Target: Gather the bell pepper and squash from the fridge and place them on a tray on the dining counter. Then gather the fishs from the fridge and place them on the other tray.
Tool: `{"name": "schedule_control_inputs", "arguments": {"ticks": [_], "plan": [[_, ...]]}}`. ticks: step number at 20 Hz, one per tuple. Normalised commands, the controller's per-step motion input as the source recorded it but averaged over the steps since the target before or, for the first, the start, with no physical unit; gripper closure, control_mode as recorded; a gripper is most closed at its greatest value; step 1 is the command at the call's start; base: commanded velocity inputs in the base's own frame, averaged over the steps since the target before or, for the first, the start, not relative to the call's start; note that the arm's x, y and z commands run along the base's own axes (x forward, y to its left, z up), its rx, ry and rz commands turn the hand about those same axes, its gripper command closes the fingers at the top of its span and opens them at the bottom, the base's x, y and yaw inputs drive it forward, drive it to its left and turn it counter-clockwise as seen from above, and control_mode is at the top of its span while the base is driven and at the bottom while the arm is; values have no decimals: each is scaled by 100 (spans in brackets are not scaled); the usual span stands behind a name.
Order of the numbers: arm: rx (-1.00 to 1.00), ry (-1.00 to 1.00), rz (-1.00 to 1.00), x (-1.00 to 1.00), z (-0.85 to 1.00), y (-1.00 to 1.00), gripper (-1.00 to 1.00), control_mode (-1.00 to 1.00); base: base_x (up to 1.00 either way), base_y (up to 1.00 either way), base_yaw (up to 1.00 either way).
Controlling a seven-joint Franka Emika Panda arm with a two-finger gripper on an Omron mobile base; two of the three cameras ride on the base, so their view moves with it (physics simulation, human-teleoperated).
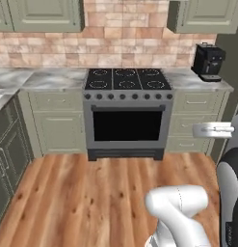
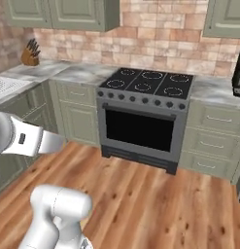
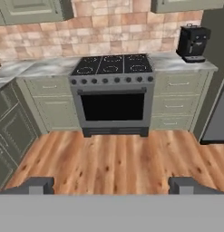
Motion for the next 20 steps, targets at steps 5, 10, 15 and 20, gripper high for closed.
{"name": "schedule_control_inputs", "arguments": {"ticks": [5, 10, 15, 20], "plan": [[0, 0, 0, 0, 0, 0, -100, 100, 100, -98, 1], [0, 0, 0, 0, 0, 0, -100, 100, 100, -100, 1], [0, 0, 0, 0, 0, 0, -100, 100, 80, -100, 0], [0, 0, 0, 0, 0, 0, -100, 100, 18, -100, 0]]}}
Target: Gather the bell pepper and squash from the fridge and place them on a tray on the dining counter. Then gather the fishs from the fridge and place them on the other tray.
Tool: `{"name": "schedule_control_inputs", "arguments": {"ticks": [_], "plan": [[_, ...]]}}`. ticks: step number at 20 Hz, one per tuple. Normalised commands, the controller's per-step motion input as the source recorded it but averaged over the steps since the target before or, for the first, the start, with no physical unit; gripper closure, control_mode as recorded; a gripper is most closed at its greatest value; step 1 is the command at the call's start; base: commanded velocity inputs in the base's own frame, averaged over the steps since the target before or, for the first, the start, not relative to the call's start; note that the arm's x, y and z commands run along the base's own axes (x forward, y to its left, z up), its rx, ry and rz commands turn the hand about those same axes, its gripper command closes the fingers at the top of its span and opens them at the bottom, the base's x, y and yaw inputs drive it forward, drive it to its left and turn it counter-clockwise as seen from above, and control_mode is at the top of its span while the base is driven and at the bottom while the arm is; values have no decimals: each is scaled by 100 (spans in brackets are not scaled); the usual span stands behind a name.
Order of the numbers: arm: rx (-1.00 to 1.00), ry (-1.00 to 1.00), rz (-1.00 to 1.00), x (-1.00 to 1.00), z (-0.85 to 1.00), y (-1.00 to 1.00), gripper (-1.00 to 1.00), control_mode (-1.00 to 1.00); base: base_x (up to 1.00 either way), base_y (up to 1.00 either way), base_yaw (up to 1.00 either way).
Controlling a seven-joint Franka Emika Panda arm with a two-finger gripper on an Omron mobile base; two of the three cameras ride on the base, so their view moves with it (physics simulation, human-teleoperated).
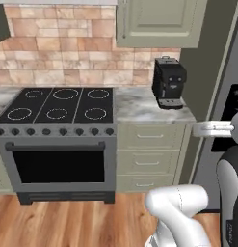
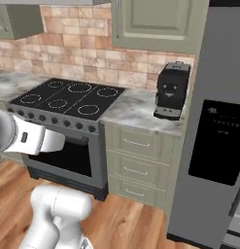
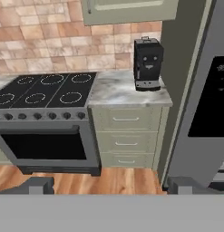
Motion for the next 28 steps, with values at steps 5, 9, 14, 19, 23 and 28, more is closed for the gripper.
{"name": "schedule_control_inputs", "arguments": {"ticks": [5, 9, 14, 19, 23, 28], "plan": [[0, 0, 0, 0, 0, 0, -100, 100, 2, -100, 0], [0, 0, 0, 0, 0, 0, -100, 100, 0, -100, 0], [0, 0, 0, 0, 0, 0, -100, 100, 12, -100, 0], [0, 0, 0, 0, 0, 0, -100, 100, 46, -100, 0], [0, 0, 0, 0, 0, 0, -100, 100, 66, -100, 0], [0, 0, 0, 0, 0, 0, -100, 100, 88, -51, 2]]}}
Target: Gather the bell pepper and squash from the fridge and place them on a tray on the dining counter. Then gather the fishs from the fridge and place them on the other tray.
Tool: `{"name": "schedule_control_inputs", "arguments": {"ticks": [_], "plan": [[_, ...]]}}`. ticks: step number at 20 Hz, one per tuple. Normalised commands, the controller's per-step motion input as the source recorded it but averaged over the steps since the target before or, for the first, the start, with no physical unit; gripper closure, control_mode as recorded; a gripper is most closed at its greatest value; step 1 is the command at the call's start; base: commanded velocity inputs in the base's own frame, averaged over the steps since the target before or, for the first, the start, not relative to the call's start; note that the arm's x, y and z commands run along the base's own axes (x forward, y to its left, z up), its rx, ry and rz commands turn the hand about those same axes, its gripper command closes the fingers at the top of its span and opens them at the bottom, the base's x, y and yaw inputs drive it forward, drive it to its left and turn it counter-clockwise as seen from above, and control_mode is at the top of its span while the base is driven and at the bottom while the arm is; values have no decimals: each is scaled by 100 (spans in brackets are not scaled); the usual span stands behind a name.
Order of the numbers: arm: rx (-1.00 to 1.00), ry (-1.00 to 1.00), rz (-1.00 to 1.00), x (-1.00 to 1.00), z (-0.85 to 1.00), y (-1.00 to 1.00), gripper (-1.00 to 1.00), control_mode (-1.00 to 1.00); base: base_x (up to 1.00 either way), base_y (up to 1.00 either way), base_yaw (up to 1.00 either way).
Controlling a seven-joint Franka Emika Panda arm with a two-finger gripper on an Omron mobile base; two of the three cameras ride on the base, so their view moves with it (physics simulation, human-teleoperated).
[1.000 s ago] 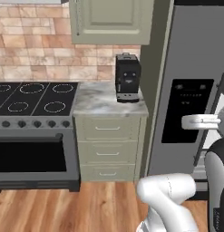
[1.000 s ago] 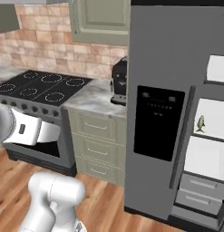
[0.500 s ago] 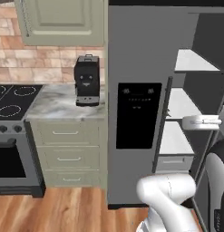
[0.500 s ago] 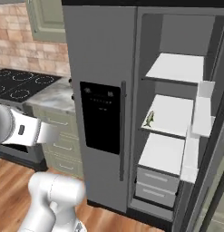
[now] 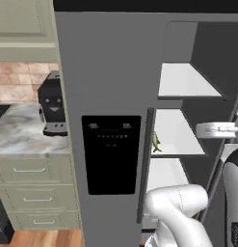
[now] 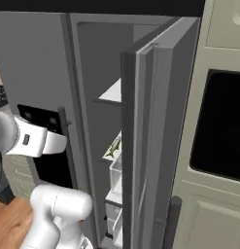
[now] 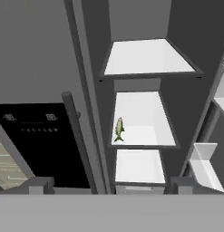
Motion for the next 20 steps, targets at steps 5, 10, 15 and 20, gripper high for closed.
{"name": "schedule_control_inputs", "arguments": {"ticks": [5, 10, 15, 20], "plan": [[0, 0, 0, 0, 0, 0, -100, 100, 71, -22, -6], [0, 0, 0, 0, 0, 0, -100, 100, 35, -67, -20], [0, 0, 0, 0, 0, 0, -100, 100, 22, -77, -27], [0, 0, 0, 0, 0, 0, -100, 100, 13, -47, -17]]}}
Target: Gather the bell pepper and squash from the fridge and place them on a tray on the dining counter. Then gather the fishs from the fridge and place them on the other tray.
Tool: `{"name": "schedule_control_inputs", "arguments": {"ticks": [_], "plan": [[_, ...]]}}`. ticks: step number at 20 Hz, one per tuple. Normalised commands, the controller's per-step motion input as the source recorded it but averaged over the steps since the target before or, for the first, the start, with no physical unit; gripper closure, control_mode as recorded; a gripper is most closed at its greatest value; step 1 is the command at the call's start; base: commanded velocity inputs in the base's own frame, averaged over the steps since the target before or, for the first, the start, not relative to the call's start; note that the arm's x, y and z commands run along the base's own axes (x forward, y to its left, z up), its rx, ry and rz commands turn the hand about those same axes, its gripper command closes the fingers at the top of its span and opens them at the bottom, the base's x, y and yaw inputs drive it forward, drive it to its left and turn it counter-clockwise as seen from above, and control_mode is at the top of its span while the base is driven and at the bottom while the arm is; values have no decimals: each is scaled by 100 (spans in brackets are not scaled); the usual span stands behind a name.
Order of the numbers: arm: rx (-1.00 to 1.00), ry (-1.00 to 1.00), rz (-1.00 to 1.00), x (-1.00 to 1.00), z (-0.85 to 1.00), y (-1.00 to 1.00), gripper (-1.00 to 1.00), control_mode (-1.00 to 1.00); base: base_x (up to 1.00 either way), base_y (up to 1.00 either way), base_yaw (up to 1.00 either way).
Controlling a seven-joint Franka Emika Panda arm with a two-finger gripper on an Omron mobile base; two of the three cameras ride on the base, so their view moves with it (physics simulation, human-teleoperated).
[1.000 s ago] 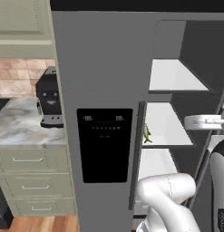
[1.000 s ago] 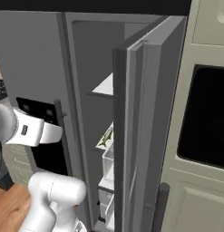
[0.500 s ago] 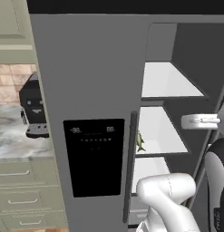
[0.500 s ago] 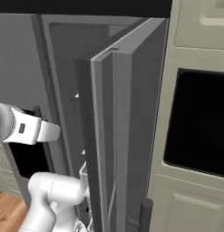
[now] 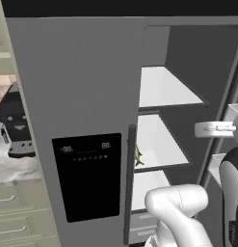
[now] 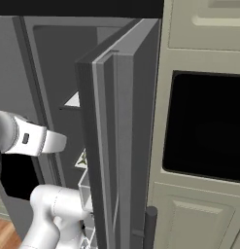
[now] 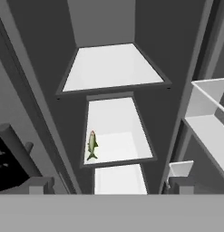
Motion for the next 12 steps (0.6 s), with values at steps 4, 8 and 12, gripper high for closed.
{"name": "schedule_control_inputs", "arguments": {"ticks": [4, 8, 12], "plan": [[0, 12, 0, 4, -17, -14, -100, -100, 0, -16, 0], [0, 27, 8, 4, -48, -25, -100, -100, 0, 0, 0], [0, 21, 16, 3, -61, -4, -100, -100, 0, 0, 0]]}}
